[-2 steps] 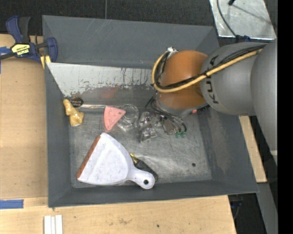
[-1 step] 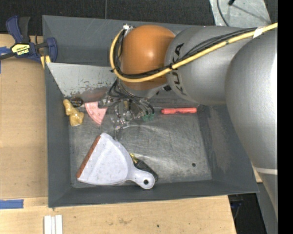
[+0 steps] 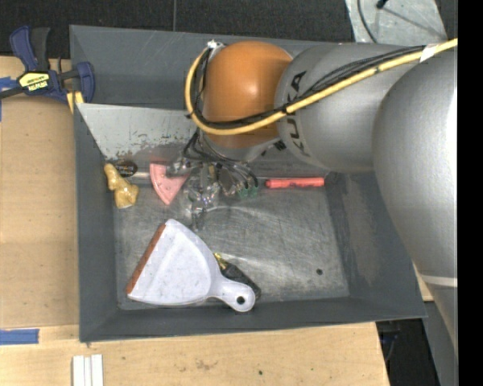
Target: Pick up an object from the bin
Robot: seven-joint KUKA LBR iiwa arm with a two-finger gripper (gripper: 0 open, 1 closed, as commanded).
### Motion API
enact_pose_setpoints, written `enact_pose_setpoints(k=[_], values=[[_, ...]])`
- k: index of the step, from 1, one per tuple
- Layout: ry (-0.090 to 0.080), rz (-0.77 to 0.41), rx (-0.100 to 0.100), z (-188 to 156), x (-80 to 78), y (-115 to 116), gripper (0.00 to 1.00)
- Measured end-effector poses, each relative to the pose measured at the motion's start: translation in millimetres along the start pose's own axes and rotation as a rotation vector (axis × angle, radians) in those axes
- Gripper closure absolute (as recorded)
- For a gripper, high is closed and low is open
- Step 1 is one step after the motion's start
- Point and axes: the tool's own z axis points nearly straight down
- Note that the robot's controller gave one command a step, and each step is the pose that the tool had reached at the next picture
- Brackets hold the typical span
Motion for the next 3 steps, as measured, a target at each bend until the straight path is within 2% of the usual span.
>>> enact_pose_setpoints(k=[1, 2, 3], values=[[-0.007, 0.147, 0.001, 21.3, -10.2, 4.9, 0.00], [-0.006, 0.278, -0.002, 46.9, -11.0, 0.3, 0.00], [-0.005, 0.250, 0.001, 43.5, -13.6, 15.9, 0.00]])
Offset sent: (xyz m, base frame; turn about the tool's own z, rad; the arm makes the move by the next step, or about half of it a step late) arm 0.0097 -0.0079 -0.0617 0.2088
